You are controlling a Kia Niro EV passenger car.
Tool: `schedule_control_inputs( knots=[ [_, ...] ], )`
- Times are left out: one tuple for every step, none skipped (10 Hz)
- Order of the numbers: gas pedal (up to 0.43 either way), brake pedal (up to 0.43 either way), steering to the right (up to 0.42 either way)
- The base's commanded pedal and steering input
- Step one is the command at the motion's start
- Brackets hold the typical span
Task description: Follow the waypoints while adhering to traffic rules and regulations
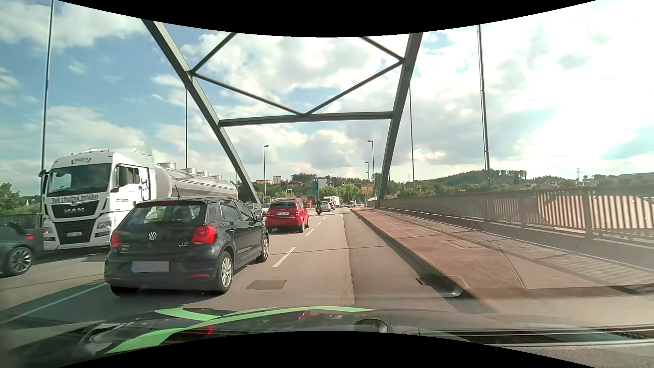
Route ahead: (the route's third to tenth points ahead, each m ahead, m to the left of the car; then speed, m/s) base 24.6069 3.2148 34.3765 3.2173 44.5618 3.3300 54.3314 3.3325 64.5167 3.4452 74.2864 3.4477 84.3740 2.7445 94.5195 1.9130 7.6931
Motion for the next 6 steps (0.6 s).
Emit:
schedule_control_inputs(
  knots=[
    [0.11,0.0,-0.001],
    [0.059,0.0,-0.001],
    [0.0,0.0,0.0],
    [0.0,0.0,0.0],
    [0.0,0.0,0.0],
    [0.0,0.0,0.0]
  ],
)
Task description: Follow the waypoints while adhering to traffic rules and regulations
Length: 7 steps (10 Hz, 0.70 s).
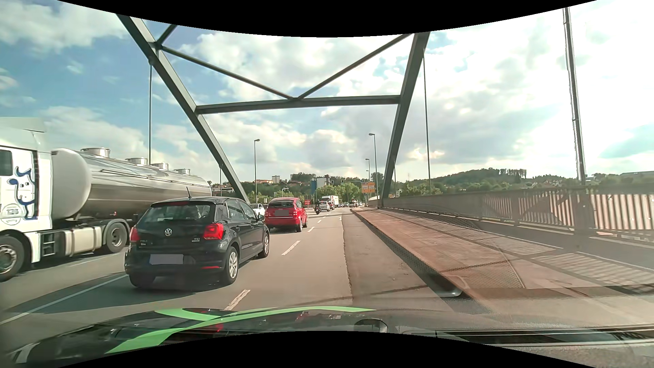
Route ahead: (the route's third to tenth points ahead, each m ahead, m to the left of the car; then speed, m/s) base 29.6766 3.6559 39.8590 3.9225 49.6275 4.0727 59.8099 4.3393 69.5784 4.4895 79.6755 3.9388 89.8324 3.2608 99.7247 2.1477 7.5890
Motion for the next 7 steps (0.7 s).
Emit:
schedule_control_inputs(
  knots=[
    [0.0,0.0,-0.003],
    [0.0,0.0,-0.008],
    [0.0,0.0,-0.01],
    [0.0,0.0,-0.011],
    [0.0,0.0,-0.011],
    [0.0,0.0,-0.01],
    [0.0,0.0,-0.01]
  ],
)
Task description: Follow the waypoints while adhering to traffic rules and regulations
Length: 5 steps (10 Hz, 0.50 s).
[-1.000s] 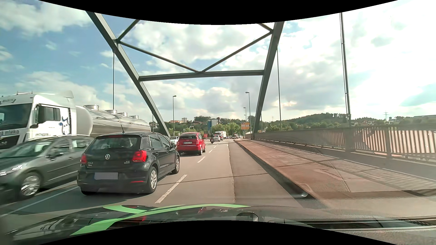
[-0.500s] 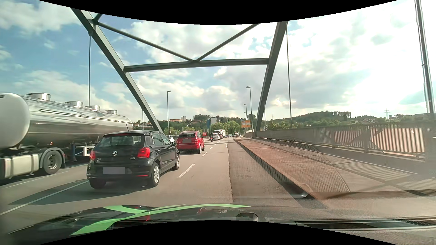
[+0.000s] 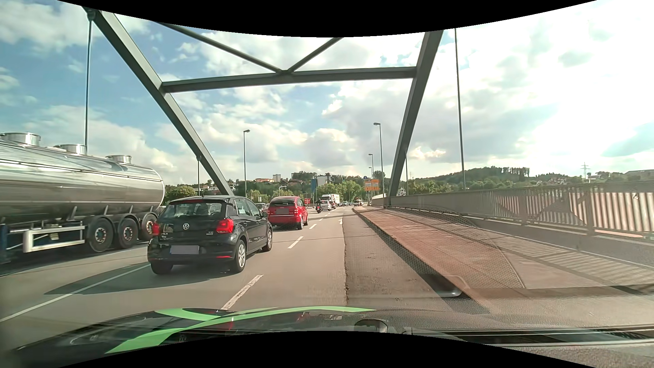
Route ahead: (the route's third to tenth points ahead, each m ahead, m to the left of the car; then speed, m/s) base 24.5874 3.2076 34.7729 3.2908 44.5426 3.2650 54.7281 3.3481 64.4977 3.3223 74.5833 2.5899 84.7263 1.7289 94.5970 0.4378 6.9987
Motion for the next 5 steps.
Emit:
schedule_control_inputs(
  knots=[
    [0.02,0.0,-0.01],
    [0.02,0.0,-0.011],
    [0.028,0.0,-0.011],
    [0.039,0.0,-0.01],
    [0.047,0.0,-0.011]
  ],
)
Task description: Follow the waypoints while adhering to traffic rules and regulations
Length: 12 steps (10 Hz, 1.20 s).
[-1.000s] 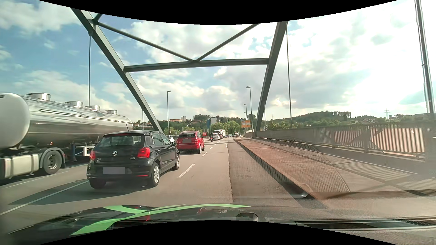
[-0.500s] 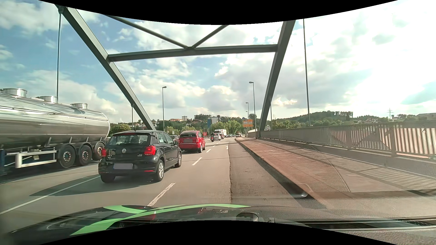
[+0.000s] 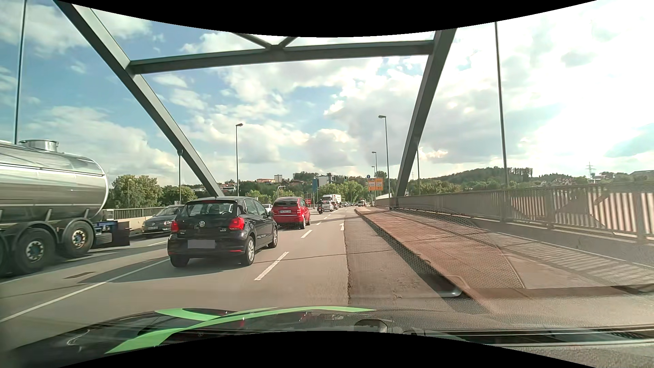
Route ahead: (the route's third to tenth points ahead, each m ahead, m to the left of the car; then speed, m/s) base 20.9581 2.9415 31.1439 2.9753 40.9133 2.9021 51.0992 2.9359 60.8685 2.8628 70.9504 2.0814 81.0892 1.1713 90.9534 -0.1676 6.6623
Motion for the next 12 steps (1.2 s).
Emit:
schedule_control_inputs(
  knots=[
    [0.059,0.0,-0.01],
    [0.067,0.0,-0.01],
    [0.079,0.0,-0.011],
    [0.079,0.0,-0.011],
    [0.079,0.0,-0.011],
    [0.079,0.0,-0.01],
    [0.079,0.0,-0.01],
    [0.079,0.0,-0.011],
    [0.079,0.0,-0.013],
    [0.079,0.0,-0.013],
    [0.079,0.0,-0.013],
    [0.079,0.0,-0.012]
  ],
)
